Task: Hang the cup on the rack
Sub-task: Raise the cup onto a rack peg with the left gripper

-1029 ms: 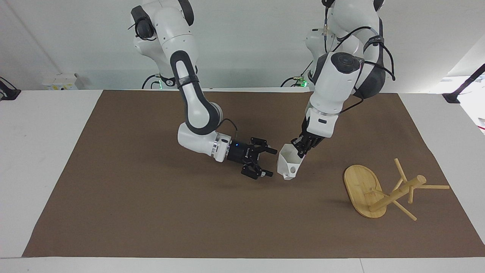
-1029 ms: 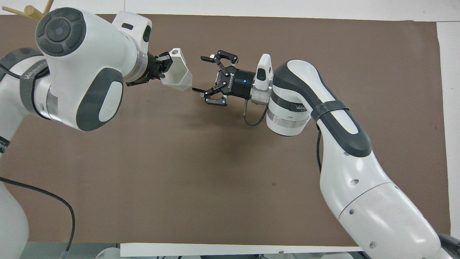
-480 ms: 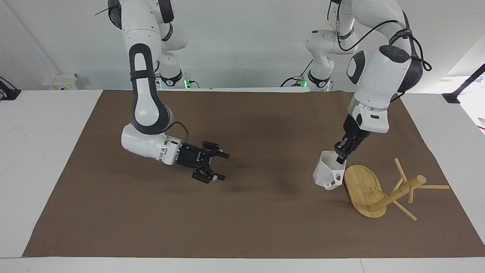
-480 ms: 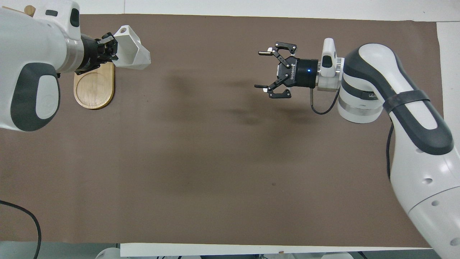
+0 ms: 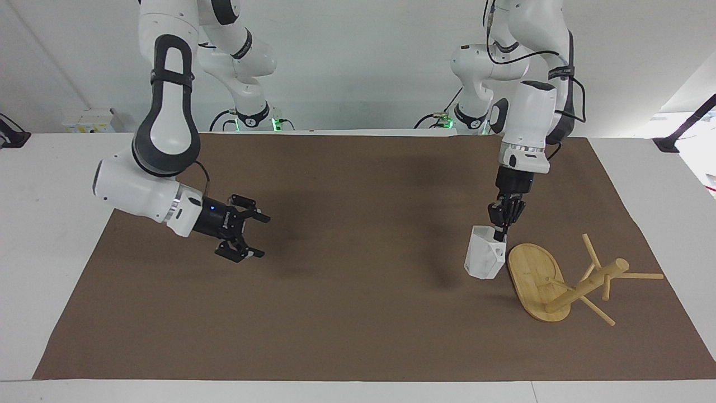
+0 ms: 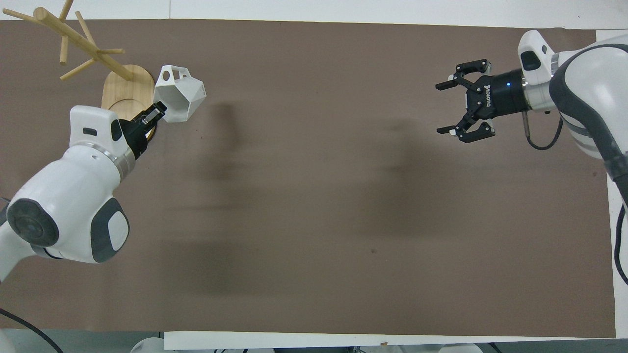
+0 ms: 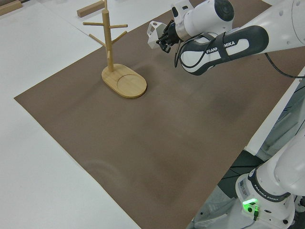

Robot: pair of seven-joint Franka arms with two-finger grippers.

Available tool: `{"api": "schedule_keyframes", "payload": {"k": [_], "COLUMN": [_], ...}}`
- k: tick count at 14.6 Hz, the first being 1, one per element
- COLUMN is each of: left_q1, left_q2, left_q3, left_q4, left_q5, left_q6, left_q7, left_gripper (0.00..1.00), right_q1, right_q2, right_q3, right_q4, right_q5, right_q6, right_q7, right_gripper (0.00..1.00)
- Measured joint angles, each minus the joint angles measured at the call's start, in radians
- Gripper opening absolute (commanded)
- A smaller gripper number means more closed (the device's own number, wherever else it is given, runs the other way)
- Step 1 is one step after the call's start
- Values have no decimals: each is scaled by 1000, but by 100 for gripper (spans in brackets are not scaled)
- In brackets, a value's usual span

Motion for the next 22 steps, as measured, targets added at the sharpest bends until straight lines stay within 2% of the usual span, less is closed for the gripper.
{"api": "schedule_keyframes", "payload": {"k": [2,4,8,11,14,16,19,22], "left_q1": [0,6,53,54,56,64,80,93], "left_q2": [28,61,118,131,137,138,139,145], "left_q3": [0,2,1,0,0,0,0,1], "left_q4": [-32,-21,32,70,89,96,101,100], "left_q5": [0,-1,0,0,-1,-1,-1,-1], "left_q6": [118,167,176,177,177,177,177,177], "left_q7": [-18,-39,-92,-158,-219,-279,-318,-326], "left_gripper": [0,0,0,0,0,0,0,0], "right_q1": [-2,-17,-24,-21,-23,-25,-21,-8], "right_q2": [-57,-89,-126,-143,-148,-148,-170,-234], "right_q3": [0,-2,3,14,11,5,-40,-60], "right_q4": [3,4,45,151,268,301,284,218], "right_q5": [-118,-189,-420,-563,-611,-640,-651,-651], "right_q6": [-37,-48,-62,-197,-358,-432,-473,-477], "right_q7": [199,350,660,915,1184,1319,1426,1532], "right_gripper": [100,100,100,100,100,100,100,100]}}
